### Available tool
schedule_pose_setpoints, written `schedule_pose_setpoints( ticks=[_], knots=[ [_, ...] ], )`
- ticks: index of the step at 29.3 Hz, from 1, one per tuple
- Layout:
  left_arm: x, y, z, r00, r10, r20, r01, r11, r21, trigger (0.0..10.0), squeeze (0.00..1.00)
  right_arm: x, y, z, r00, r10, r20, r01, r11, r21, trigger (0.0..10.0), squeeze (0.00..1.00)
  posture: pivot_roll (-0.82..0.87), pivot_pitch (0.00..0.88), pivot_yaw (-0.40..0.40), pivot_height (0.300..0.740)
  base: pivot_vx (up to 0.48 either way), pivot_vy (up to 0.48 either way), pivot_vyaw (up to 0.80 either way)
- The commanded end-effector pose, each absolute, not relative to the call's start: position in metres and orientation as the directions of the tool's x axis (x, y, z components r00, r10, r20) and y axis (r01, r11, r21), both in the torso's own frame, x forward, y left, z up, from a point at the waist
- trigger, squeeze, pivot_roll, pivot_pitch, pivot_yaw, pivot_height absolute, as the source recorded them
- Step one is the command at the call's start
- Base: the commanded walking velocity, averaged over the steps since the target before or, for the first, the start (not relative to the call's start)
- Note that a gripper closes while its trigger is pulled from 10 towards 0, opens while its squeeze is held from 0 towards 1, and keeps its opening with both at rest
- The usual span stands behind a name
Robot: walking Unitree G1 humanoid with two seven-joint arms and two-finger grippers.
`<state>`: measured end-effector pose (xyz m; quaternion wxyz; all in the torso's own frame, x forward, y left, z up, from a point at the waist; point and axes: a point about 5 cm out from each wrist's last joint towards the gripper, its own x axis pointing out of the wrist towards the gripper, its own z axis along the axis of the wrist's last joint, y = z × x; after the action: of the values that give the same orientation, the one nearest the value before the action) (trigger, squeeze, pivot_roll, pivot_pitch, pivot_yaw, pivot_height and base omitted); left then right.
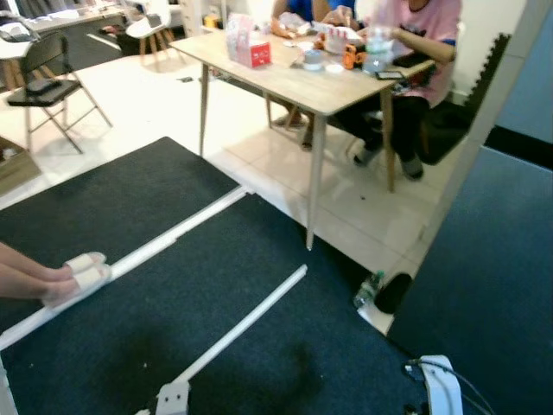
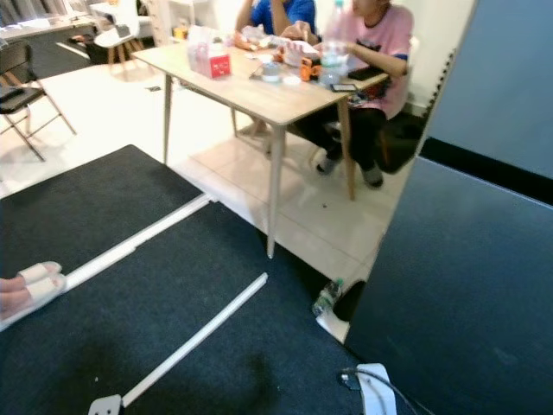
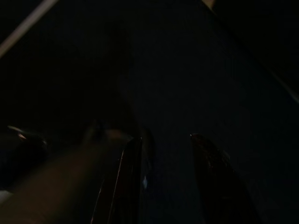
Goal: Restocking fridge
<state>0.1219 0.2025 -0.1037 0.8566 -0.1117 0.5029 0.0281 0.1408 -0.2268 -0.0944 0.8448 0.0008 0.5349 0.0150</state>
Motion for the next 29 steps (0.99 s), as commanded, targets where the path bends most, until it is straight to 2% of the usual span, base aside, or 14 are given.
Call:
schedule_pose_setpoints(
  ticks=[1,10,20,29],
  knots=[
    [0.1232,0.2027,-0.1034,0.489,-0.068,-0.870,-0.150,0.976,-0.160,10.0,0.00,0.1482,-0.2266,-0.0916,0.444,0.031,-0.895,-0.035,0.999,0.017,10.0,0.00,-0.04,0.000,0.026,0.740,0.326,0.000,0.00],
    [0.1230,0.2006,-0.1037,0.486,-0.076,-0.871,-0.140,0.977,-0.163,10.0,0.00,0.1504,-0.2225,-0.0915,0.449,0.053,-0.892,-0.049,0.998,0.034,10.0,0.00,-0.03,0.000,0.027,0.740,0.342,0.000,0.00],
    [0.1182,0.2007,-0.1050,0.477,-0.081,-0.875,-0.145,0.975,-0.169,10.0,0.00,0.1475,-0.2202,-0.0929,0.443,0.065,-0.894,-0.061,0.997,0.042,10.0,0.00,-0.03,0.000,0.026,0.740,0.345,0.000,0.79],
    [0.1196,0.1999,-0.1047,0.480,-0.084,-0.873,-0.140,0.975,-0.171,10.0,0.00,0.1495,-0.2225,-0.0918,0.453,0.049,-0.890,-0.033,0.999,0.038,10.0,0.00,-0.03,0.000,0.025,0.740,0.343,0.000,0.00]
  ],
)
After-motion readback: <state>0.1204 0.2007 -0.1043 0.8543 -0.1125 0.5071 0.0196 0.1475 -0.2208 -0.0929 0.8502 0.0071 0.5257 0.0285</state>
